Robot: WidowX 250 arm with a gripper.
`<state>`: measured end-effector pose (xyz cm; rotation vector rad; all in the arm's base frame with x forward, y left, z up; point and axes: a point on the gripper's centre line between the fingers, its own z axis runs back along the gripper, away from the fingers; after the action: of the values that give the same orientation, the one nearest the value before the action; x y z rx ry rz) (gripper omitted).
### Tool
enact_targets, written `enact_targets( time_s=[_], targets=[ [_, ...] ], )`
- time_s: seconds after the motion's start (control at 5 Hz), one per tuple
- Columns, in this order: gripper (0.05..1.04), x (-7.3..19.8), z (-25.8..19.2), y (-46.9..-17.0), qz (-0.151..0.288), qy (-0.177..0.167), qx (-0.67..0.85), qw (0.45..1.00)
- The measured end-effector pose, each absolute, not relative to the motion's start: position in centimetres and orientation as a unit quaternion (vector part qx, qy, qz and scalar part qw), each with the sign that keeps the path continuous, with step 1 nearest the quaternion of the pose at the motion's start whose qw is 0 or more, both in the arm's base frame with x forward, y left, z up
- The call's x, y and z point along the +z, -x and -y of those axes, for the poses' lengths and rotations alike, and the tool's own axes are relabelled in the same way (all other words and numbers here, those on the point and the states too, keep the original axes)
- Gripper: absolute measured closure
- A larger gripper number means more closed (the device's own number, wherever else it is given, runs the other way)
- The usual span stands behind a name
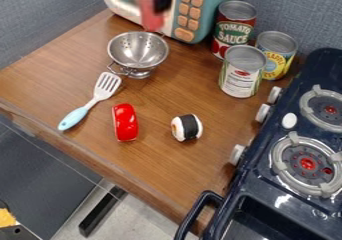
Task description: Put the pink glass on the silver bowl
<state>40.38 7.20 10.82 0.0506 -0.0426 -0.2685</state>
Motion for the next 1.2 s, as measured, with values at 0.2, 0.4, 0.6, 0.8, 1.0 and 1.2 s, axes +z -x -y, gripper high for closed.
enact_targets(
  time_s=[0.2, 0.4, 0.6, 0.8, 1.0, 1.2],
  targets=[
    [1.003, 9.0, -7.5, -40.6, 0.003, -0.019, -0.138, 0.99],
    [1.003, 8.7, -7.6, -40.3, -0.005, -0.019, -0.139, 0.99],
    [1.003, 8.1, -8.6, -39.6, -0.018, -0.017, -0.126, 0.992],
    [0.971, 8.1, -9.0, -39.2, -0.026, -0.013, -0.121, 0.992],
    [0.781, 8.0, -9.4, -39.0, -0.032, -0.023, -0.123, 0.992],
    [0.48, 7.6, -9.5, -38.7, -0.039, -0.026, -0.123, 0.991]
  ],
)
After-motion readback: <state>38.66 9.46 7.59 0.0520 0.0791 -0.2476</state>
